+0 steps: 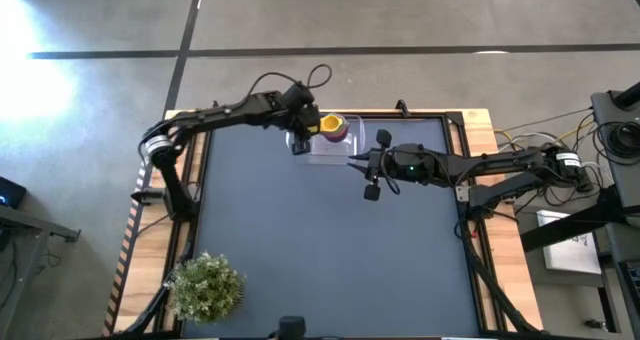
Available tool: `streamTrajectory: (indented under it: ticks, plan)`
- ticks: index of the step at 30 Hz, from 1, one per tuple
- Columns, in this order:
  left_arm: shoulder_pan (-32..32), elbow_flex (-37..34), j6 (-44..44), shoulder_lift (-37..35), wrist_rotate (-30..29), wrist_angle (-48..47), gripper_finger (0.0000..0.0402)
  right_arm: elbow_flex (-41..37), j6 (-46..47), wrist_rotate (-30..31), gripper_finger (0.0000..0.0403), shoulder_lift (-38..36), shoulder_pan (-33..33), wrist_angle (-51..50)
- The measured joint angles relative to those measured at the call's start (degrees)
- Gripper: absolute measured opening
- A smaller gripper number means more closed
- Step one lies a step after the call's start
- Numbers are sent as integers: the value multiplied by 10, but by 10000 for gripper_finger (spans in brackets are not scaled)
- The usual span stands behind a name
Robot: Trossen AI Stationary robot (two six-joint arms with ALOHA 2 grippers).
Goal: Nest measuring cups in basket
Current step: Put the nested measuring cups into the transparent bin
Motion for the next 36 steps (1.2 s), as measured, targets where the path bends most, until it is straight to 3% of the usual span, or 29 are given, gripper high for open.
streamTrajectory:
  ticks: [7,36]
  plan:
    - [7,61,29,74,29,-7,124,0,8,0,70,0,0,-9]
    - [26,59,43,152,37,-22,130,0,13,0,70,0,0,-9]
